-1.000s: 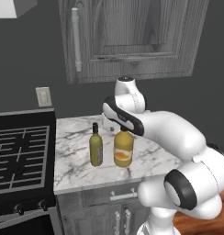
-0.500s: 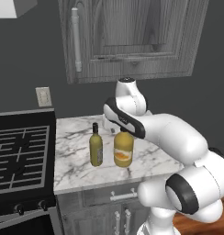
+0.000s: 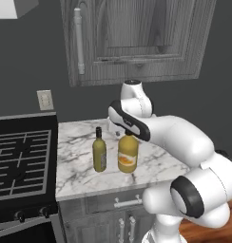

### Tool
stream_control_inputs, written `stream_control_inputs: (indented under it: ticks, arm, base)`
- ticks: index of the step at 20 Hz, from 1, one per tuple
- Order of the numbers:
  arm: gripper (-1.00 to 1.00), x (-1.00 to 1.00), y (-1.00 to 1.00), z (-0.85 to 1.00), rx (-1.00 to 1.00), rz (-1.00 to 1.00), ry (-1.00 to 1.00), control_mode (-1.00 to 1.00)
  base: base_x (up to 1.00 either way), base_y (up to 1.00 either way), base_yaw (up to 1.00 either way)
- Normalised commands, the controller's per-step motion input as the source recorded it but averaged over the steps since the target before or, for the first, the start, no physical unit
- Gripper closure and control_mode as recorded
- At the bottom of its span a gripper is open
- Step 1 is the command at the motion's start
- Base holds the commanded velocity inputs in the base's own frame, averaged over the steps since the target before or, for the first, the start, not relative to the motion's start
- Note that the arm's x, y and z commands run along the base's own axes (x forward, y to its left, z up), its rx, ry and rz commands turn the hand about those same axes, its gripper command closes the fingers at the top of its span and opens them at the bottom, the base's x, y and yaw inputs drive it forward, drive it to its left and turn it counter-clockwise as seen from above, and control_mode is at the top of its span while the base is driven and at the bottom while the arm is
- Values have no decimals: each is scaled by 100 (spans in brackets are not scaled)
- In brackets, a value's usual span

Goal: There is a wine glass and glass cup on the dining counter. Place the wine bottle next to the wine glass and the juice bottle next to the glass cup.

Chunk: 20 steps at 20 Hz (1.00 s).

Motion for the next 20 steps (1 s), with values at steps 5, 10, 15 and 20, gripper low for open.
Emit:
stream_control_inputs:
  ticks: [5,10,15,20]
  arm:
    - [-100,0,-1,-2,0,0,0,-100]
    - [-100,-3,0,0,1,-2,0,-100]
    - [-100,-7,0,0,0,-4,0,-100]
    - [-100,-9,0,0,0,-6,0,-100]
  base:
    - [0,0,0]
    - [0,0,0]
    - [0,0,0]
    - [0,0,0]
